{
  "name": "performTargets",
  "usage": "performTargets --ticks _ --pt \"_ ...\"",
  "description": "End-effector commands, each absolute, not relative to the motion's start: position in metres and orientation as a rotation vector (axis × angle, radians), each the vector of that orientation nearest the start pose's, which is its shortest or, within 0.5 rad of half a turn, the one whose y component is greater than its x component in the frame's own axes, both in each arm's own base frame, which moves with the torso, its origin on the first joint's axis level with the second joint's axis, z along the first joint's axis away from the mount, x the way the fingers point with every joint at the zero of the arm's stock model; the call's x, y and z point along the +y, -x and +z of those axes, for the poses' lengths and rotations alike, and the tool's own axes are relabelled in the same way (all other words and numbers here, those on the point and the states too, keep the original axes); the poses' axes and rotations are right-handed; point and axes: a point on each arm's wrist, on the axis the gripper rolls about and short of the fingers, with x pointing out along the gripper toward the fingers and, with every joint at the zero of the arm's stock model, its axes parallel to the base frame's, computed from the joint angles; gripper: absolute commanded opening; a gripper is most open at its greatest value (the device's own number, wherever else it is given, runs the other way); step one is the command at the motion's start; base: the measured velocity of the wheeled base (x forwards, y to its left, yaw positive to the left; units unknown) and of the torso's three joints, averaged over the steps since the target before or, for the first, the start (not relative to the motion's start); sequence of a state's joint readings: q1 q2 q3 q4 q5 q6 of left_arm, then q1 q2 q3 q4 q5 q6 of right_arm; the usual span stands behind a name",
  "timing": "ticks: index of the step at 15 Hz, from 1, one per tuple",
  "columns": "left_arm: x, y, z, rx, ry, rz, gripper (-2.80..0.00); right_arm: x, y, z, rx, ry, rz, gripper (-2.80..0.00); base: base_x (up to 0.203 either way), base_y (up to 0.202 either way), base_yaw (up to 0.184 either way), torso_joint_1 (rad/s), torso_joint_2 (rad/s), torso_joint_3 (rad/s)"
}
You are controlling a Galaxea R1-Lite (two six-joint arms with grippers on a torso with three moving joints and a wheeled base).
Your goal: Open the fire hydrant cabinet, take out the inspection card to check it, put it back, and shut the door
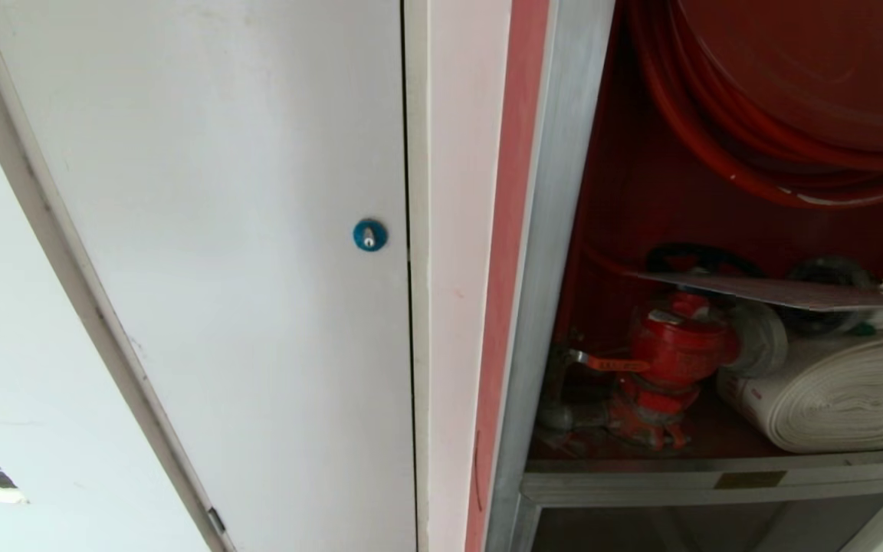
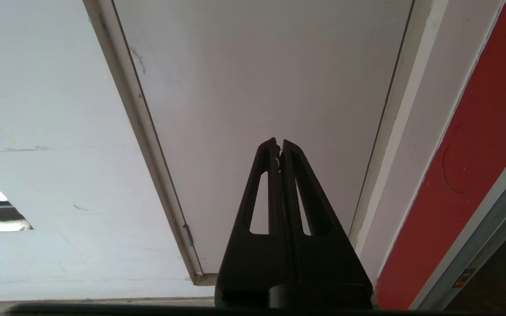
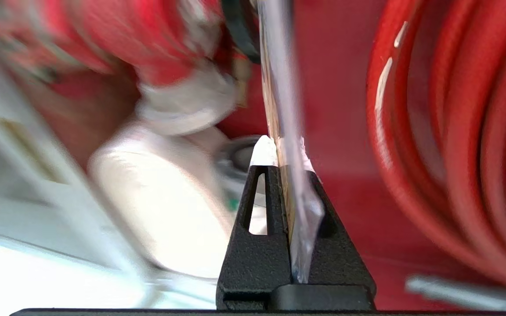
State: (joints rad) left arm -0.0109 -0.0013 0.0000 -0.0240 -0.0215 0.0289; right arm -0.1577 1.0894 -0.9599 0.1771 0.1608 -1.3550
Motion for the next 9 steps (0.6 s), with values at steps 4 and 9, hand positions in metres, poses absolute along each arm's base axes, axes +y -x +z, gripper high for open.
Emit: performTargets --ticks 4,9 --pt "0.000 0.022 0.074 -0.011 -0.029 -0.032 -2.80 -0.008 -0.086 0.300 0.191 1.049 0.244 -2.80 0.000 0.000 0.000 0.000 0.00 0.000" --pt "0.000 0.022 0.075 -0.013 -0.029 -0.032 -2.80 0.001 -0.064 0.303 0.109 0.719 0.388 -2.80 0.000 0.000 0.000 0.000 0.00 0.000"
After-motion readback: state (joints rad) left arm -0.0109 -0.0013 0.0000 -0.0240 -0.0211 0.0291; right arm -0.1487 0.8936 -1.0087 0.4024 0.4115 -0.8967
